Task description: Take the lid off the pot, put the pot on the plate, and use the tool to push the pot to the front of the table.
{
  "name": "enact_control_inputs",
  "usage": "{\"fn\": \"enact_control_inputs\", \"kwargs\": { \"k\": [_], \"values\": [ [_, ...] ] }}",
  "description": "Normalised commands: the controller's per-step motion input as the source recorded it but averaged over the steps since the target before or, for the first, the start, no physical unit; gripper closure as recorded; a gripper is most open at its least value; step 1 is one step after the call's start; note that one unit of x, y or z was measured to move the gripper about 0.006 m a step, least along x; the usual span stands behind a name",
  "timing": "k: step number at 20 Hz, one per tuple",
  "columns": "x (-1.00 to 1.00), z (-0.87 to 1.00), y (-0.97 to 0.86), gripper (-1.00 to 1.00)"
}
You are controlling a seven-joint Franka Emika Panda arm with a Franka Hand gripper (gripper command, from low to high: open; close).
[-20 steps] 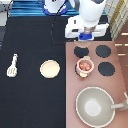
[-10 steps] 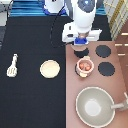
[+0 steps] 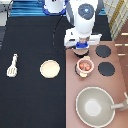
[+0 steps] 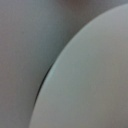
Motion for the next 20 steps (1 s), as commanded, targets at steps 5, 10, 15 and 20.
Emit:
{"fn": "enact_control_inputs", "kwargs": {
  "k": [5, 10, 15, 20],
  "values": [
    [-0.04, 0.07, 0.12, -1.0],
    [-0.3, 0.27, 0.14, -1.0],
    [-0.31, 0.96, 0.2, -1.0],
    [-0.19, 1.0, 0.09, -1.0]
  ]
}}
